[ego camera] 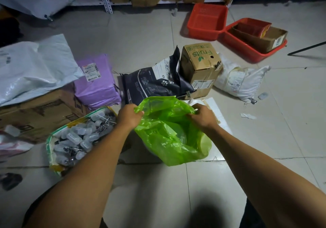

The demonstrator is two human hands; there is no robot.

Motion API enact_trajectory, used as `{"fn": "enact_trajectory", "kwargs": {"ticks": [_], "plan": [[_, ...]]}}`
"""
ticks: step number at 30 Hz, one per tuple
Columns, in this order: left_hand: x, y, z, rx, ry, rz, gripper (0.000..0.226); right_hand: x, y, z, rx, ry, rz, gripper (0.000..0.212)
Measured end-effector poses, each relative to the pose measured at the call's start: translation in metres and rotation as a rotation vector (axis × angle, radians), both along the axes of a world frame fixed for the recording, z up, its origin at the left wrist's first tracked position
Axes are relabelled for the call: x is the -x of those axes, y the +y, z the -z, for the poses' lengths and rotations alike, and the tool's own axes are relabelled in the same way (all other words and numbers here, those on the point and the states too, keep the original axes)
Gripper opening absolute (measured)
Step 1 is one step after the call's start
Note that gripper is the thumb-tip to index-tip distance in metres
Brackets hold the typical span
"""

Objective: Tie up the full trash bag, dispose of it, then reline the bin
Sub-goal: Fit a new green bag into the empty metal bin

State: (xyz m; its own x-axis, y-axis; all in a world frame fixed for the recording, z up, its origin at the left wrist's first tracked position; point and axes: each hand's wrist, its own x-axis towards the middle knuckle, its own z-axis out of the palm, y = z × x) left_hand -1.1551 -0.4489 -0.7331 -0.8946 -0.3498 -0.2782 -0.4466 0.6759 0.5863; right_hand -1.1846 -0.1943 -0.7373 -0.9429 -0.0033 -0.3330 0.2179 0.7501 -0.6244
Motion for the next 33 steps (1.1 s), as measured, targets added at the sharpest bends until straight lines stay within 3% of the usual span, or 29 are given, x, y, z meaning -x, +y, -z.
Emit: {"fn": "enact_trajectory", "kwargs": {"ticks": [5,8,12,16,19,21,25,33], "plan": [[-0.004,-0.001,0.018,-0.026,0.006,-0.046,0.022,-0.004,0.006,0.012,-0.253,-0.093,-0.043,0.052],[-0.010,0.004,0.020,-0.084,0.019,-0.031,0.023,-0.009,0.002,0.007,-0.262,-0.156,-0.042,0.037],[-0.014,0.002,0.019,-0.176,0.033,0.021,0.031,-0.011,-0.016,0.000,-0.105,-0.108,-0.027,0.021],[-0.015,-0.004,0.011,-0.265,0.061,0.031,0.058,-0.012,-0.037,0.002,0.147,-0.133,0.010,0.029],[-0.017,-0.007,0.003,-0.326,0.061,0.041,0.084,-0.008,-0.053,0.011,0.396,-0.179,0.140,0.016],[-0.019,-0.009,0.003,-0.310,0.047,0.103,0.093,-0.005,-0.064,0.018,0.455,-0.169,0.189,0.008],[-0.023,-0.010,0.016,-0.180,-0.077,0.222,0.098,0.000,-0.069,0.040,0.384,-0.134,0.133,0.020],[-0.031,-0.006,0.034,-0.008,-0.187,0.315,0.120,-0.008,-0.051,0.054,0.019,-0.249,-0.272,0.038]]}}
